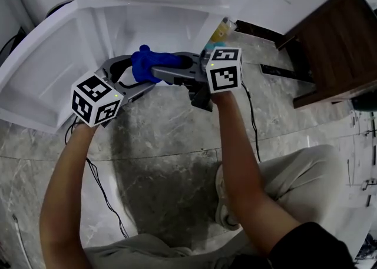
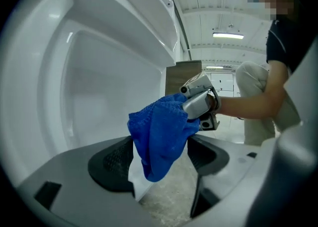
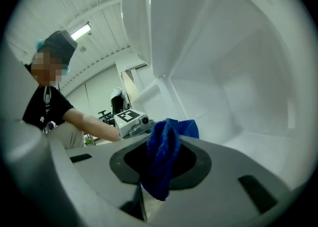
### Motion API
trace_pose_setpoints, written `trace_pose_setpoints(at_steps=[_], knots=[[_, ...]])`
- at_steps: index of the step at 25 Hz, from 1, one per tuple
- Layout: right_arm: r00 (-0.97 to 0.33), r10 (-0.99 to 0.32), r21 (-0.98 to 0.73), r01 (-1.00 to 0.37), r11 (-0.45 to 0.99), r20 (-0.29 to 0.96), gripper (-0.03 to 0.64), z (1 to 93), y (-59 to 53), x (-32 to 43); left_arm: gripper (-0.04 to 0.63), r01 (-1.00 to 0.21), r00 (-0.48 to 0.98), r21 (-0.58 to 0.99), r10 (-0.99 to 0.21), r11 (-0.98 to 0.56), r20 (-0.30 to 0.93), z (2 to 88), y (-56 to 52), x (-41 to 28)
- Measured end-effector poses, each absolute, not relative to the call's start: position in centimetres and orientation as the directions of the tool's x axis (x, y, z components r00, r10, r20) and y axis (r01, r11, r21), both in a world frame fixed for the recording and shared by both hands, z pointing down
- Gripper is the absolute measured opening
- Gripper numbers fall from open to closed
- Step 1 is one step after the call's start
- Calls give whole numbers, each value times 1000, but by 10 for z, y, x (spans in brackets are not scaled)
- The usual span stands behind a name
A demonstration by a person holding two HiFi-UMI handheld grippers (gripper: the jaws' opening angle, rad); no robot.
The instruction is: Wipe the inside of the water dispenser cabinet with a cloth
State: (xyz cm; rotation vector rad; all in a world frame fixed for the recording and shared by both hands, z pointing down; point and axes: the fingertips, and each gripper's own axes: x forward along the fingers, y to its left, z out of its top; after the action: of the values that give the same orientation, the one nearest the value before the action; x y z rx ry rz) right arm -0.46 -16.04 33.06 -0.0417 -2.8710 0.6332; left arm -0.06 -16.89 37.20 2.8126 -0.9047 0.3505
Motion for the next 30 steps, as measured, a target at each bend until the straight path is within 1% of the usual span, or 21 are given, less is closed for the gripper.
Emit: trace_pose_setpoints(at_steps=[2,3,4,5,6,8,10,13,16,17,18,20,23,25,27,30], knots=[[-978,74,-421,-16,907,197,63,333,-160,-3,331,-570,800,88,-528,-817,286,373,-168,4],[-978,67,-421,-24,907,200,63,334,-161,-1,305,-563,802,86,-518,-822,296,375,-167,6],[-978,56,-420,-35,907,201,62,336,-163,1,218,-556,805,85,-509,-827,305,376,-166,7],[-979,45,-420,-45,907,201,63,337,-166,3,146,-551,806,87,-503,-830,311,376,-165,9],[-979,34,-418,-53,907,199,63,337,-168,5,119,-549,807,88,-500,-831,315,376,-165,12],[-980,15,-411,-68,909,196,63,338,-172,11,98,-550,806,88,-500,-831,316,377,-168,17],[-982,-5,-393,-80,916,190,63,337,-176,16,89,-551,806,94,-501,-829,315,377,-172,22],[-978,-64,-321,-127,939,199,67,338,-185,25,86,-558,801,94,-506,-824,319,377,-182,28],[-955,-171,-250,-231,940,240,80,346,-195,42,86,-571,786,92,-511,-816,347,386,-195,35],[-947,-219,-241,-275,931,236,80,347,-199,52,86,-577,781,93,-514,-811,355,390,-199,38],[-938,-273,-243,-322,915,213,80,347,-203,63,84,-585,773,94,-519,-805,363,394,-204,40],[-909,-399,-269,-417,868,123,79,339,-212,91,84,-609,751,91,-536,-788,385,402,-216,43],[-828,-561,-282,-535,796,-11,70,325,-222,130,81,-657,699,74,-569,-751,434,416,-244,41],[-778,-625,-269,-591,761,-60,57,321,-224,154,80,-694,638,31,-594,-720,490,427,-263,38],[-725,-680,-281,-633,721,-111,52,318,-229,178,80,-728,534,-63,-623,-683,572,441,-282,29],[-677,-721,-312,-660,683,-147,51,319,-237,202,80,-766,386,-170,-655,-620,649,457,-308,17]])
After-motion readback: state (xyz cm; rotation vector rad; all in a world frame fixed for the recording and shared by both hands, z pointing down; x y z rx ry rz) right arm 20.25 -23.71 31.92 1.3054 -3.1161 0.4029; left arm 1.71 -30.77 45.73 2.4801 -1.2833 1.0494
